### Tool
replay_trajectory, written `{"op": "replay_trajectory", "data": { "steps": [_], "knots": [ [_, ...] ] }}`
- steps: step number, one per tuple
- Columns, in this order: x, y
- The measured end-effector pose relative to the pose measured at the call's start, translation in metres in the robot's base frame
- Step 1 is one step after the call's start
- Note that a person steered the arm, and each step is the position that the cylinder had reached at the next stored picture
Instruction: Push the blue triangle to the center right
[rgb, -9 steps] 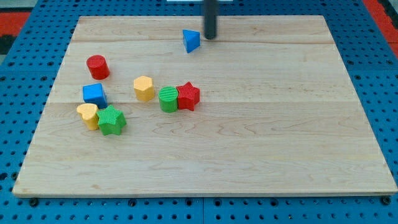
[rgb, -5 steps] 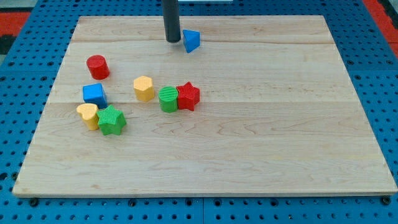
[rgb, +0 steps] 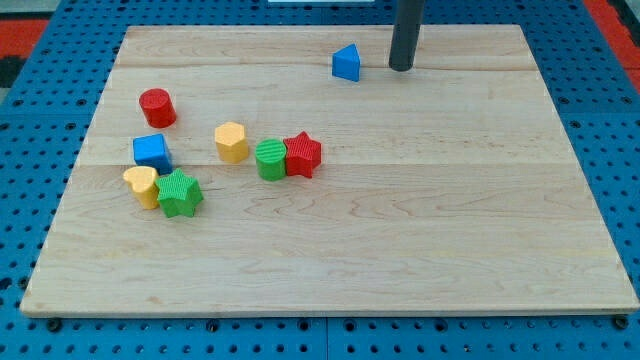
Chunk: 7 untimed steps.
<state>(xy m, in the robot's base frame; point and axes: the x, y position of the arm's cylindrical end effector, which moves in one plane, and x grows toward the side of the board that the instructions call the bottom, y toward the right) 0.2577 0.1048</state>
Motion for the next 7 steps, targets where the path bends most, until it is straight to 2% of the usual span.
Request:
{"op": "replay_trajectory", "data": {
  "steps": [1, 2, 3, 4, 5, 6, 7],
  "knots": [
    [-0.052, -0.028],
    [-0.025, -0.089],
    [0.036, -0.022],
    [0.062, 0.000],
    [0.005, 0.001],
    [0.004, -0.041],
    [0.063, -0.045]
  ]
}}
